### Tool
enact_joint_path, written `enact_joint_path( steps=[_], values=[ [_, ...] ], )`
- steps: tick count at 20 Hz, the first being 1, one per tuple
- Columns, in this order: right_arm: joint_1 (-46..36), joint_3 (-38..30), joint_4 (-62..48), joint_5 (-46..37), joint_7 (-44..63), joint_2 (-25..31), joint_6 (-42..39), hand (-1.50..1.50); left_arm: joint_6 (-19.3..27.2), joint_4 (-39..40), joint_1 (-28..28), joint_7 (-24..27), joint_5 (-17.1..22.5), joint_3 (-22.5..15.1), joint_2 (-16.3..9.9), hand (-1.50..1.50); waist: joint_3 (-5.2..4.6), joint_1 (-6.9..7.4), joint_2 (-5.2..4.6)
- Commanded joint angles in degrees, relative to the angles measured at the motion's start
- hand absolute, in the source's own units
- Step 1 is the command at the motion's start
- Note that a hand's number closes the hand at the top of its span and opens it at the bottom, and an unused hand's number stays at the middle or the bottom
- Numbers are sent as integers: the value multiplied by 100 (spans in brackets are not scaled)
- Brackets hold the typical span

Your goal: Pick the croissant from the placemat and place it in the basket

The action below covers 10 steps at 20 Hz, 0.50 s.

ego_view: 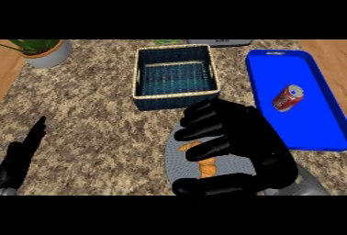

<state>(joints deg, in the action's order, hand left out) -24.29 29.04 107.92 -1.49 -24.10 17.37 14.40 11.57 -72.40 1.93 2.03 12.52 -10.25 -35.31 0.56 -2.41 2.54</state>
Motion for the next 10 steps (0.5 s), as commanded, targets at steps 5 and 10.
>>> enact_joint_path(
  steps=[5, 10],
  values=[
    [1037, -695, 496, -1862, -780, -312, 2385, -150, 252, 303, 339, -374, -27, 61, -33, 0, 18, -1059, 137],
    [2827, -951, 355, -2653, -641, -256, 3380, -150, 514, 325, 527, -424, -9, 180, 22, 0, -30, -1348, 47]
  ],
)
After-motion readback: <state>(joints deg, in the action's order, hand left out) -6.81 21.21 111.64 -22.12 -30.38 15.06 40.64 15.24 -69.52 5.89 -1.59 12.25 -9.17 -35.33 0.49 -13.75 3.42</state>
